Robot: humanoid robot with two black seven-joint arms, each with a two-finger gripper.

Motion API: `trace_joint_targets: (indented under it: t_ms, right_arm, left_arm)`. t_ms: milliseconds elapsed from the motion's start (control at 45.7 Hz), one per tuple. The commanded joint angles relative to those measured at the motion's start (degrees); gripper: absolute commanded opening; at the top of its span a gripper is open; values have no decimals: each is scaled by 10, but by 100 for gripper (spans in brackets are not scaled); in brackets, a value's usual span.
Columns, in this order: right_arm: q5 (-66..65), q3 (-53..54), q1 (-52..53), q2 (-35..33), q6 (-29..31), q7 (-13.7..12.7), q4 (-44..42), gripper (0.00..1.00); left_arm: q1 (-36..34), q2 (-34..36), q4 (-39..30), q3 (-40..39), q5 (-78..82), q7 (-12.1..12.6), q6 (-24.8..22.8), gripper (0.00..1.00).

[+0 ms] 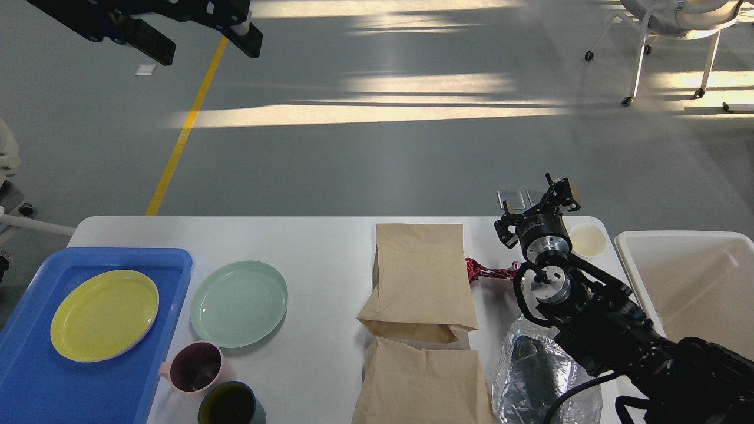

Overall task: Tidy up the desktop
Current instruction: 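Raise the left arm up and away from the table, then reach the left gripper down toward the pink cup beside the green plate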

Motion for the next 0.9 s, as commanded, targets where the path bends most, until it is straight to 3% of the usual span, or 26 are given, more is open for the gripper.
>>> trace_joint_targets:
  t_ms: [0,306,875]
  right_arm:
    - [1,0,0,0,0,0,0,100]
    - [0,0,1,0,0,0,0,100]
    - [0,0,0,0,0,0,0,100]
  left_arm:
    - [-14,-1,-1,0,1,23,0,97]
    - [47,0,-2,-1,1,28,0,97]
    - [323,60,8,24,-7,25,0,97]
